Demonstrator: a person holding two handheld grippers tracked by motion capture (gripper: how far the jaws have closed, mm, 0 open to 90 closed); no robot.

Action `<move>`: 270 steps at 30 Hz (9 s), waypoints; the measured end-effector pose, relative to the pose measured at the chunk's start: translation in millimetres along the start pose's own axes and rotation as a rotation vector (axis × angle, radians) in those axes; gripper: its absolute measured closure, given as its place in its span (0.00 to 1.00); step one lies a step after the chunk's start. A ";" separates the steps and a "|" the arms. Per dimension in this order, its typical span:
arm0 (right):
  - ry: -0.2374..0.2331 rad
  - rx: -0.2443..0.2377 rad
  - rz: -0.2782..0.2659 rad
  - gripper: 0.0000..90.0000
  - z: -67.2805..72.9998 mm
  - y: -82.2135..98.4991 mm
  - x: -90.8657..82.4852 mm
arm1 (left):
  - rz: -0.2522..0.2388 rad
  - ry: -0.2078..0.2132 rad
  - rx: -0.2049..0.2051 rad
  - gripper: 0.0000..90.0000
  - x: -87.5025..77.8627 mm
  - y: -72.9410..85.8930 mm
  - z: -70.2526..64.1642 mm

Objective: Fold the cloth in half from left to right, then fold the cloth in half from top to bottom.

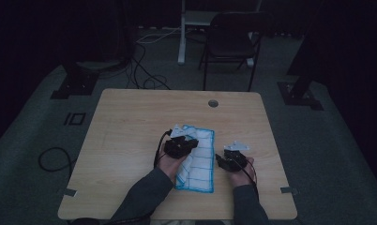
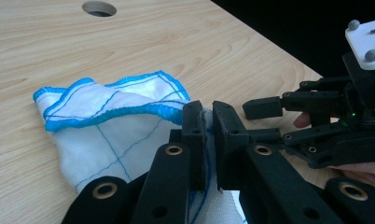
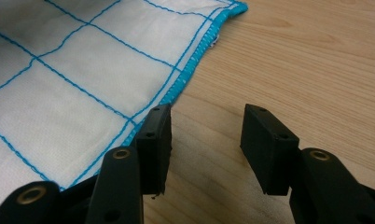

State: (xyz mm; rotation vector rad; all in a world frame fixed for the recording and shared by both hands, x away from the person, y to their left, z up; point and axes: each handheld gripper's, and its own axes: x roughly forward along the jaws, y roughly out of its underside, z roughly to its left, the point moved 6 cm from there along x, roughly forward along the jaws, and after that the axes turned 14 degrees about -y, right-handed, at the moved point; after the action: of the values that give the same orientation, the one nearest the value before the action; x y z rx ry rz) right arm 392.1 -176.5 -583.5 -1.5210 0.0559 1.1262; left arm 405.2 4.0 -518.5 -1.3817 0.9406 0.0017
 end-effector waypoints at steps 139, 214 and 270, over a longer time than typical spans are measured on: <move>-0.092 -0.271 0.075 0.66 51.5 -89.4 85.2 | 0.153 0.149 0.226 0.84 -47.9 111.9 -33.9; 0.008 0.035 0.042 0.87 -51.0 -87.3 78.6 | 0.070 -0.064 0.141 0.81 -37.7 70.4 37.5; 0.047 0.038 0.041 0.71 -58.4 -88.5 72.6 | 0.144 -0.272 -0.066 0.69 76.7 3.9 100.4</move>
State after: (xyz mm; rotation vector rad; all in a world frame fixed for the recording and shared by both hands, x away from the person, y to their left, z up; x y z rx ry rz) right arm 518.6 -155.7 -574.5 -1.5181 0.1408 1.1156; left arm 509.3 48.4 -574.8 -1.3317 0.8150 0.3246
